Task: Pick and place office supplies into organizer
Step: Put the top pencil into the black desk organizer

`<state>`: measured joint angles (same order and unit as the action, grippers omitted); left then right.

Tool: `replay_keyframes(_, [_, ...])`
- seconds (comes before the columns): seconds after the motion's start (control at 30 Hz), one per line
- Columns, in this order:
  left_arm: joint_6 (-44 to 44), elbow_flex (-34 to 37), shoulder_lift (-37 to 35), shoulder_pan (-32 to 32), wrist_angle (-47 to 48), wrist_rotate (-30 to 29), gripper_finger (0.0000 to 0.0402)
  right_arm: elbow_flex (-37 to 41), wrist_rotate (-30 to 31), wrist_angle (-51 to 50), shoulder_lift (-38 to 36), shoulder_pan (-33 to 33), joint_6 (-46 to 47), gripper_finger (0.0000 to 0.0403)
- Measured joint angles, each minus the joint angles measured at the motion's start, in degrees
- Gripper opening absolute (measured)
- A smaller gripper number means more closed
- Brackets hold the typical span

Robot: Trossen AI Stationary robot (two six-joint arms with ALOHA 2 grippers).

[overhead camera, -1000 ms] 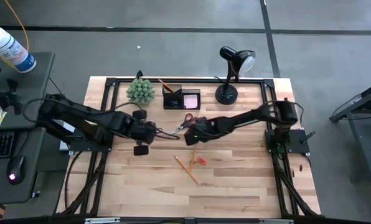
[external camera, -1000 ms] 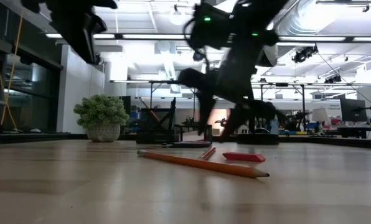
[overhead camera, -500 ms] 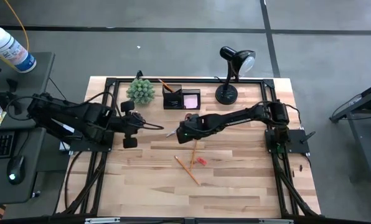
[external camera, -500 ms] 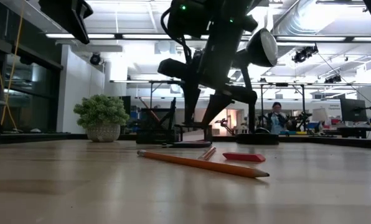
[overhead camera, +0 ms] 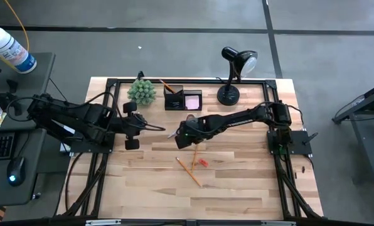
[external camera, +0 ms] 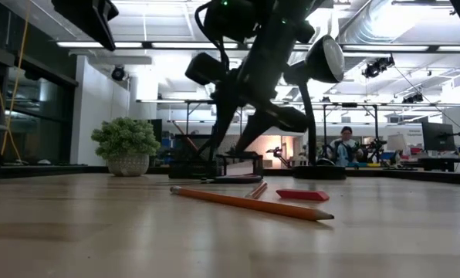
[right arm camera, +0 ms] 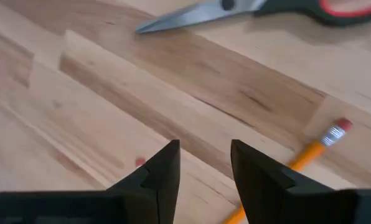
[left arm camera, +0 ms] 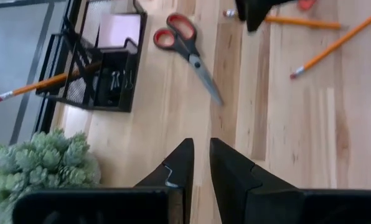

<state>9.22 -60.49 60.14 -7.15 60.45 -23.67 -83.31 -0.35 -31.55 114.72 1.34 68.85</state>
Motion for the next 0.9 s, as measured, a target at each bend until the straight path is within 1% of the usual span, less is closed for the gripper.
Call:
replay_keyframes(0.1, [0.0,0.0,0.0,0.0,-2.3,0.6,0.0042,0.0,0.1,0.4,0.0,-0.4,-0.6,0.0137])
replay_keyframes(0.17, [0.0,0.0,0.0,0.0,-3.9,0.7,0.0042,0.0,2.4,-1.8,0.0,-0.9,4.8,0.0142])
replay_keyframes(0.27, [0.0,0.0,0.0,0.0,-5.5,0.7,0.0042,0.0,5.6,-8.3,0.0,-1.4,13.5,0.0154])
replay_keyframes(0.37, [-0.3,0.0,0.0,0.0,-6.2,0.7,0.0042,0.2,6.1,-13.4,0.2,-1.5,17.1,0.0171])
replay_keyframes(0.47, [-1.4,0.0,0.0,0.0,-6.7,0.7,0.0042,0.3,5.0,-15.1,0.7,-1.4,18.1,0.0190])
replay_keyframes(0.63, [-2.2,0.0,0.0,0.0,-6.8,0.7,0.0042,0.2,6.8,-12.4,0.8,-1.9,19.3,0.0208])
replay_keyframes(0.73, [-2.2,0.0,0.0,0.0,-6.8,0.7,0.0042,0.2,7.0,-11.3,0.8,-2.9,19.7,0.0206])
replay_keyframes(0.9, [-2.2,0.0,0.0,0.0,-6.9,0.5,0.0042,0.2,6.9,-11.5,0.8,-4.1,19.9,0.0191])
